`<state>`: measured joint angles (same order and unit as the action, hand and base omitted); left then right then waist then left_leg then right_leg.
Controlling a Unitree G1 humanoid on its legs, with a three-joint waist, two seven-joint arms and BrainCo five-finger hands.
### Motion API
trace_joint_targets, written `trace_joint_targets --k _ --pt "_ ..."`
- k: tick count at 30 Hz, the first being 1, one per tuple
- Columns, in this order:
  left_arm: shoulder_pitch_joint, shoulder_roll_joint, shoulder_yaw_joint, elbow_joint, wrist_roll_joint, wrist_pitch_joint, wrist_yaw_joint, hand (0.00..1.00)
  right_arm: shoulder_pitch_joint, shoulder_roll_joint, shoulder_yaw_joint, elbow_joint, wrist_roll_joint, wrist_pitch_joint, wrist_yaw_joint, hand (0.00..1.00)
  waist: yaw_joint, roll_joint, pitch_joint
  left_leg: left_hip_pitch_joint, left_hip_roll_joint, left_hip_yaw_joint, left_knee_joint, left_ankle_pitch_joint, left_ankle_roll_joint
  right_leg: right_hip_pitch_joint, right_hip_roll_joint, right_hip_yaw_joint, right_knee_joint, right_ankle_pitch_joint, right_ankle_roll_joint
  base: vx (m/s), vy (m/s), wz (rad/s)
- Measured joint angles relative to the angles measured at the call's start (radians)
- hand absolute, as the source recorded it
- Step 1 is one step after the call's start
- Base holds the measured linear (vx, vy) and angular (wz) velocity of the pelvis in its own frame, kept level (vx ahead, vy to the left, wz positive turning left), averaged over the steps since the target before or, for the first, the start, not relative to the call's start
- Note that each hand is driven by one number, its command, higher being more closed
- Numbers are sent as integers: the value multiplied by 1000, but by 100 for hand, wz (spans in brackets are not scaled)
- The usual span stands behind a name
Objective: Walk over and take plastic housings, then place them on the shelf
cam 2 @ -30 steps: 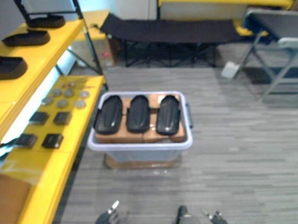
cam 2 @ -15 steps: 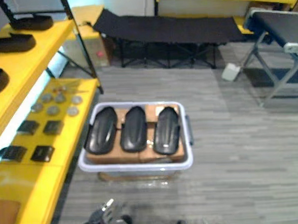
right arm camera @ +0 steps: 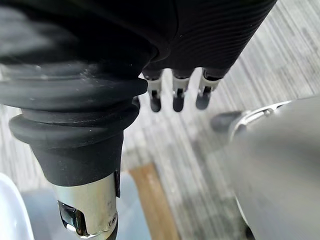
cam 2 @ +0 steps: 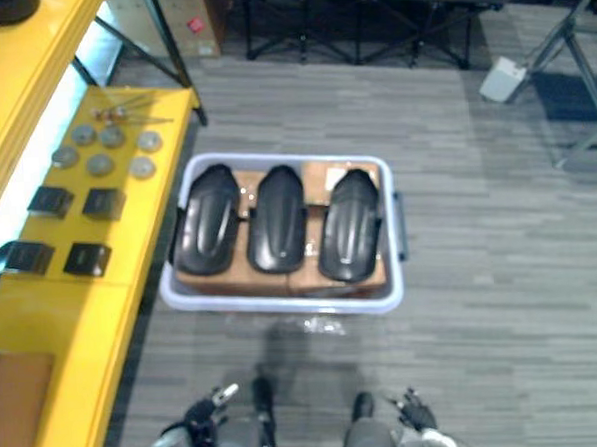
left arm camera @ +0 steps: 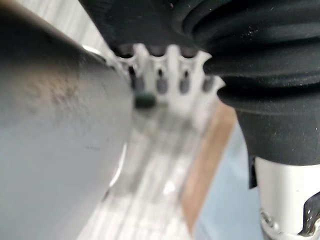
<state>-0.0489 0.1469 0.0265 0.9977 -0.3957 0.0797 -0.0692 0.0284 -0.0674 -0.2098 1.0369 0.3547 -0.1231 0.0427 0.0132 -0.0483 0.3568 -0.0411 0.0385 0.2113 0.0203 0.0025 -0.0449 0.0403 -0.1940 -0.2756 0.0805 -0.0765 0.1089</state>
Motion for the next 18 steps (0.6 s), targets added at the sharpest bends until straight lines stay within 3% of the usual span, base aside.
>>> trace_joint_targets --k 6,11,13,18 --pt "-12 0 2 -11 14 -46 57 0 -61 0 -21 -10 86 15 -89 0 -1 -2 46 -13 -5 -1 -48 31 2 -30 -1 2 4 9 12 14 6 3" --pt "-52 1 -3 -18 13 -67 67 0 -79 -1 -41 -32 107 21 -110 0 -2 -2 78 -19 -3 13 -50 31 2 -52 -1 26 18 18 14 4 22 -7" --pt "-79 1 -10 -40 9 -87 67 0 -79 -3 -43 -39 105 20 -112 0 -21 1 87 -36 -2 2 -44 31 3 -81 -4 32 61 19 15 1 37 9" --pt "-119 5 -46 -84 10 -91 68 0 -77 -3 -44 -48 121 -23 -185 0 -38 1 120 -67 -2 -54 1 22 18 -131 -20 52 204 19 15 -23 52 33"
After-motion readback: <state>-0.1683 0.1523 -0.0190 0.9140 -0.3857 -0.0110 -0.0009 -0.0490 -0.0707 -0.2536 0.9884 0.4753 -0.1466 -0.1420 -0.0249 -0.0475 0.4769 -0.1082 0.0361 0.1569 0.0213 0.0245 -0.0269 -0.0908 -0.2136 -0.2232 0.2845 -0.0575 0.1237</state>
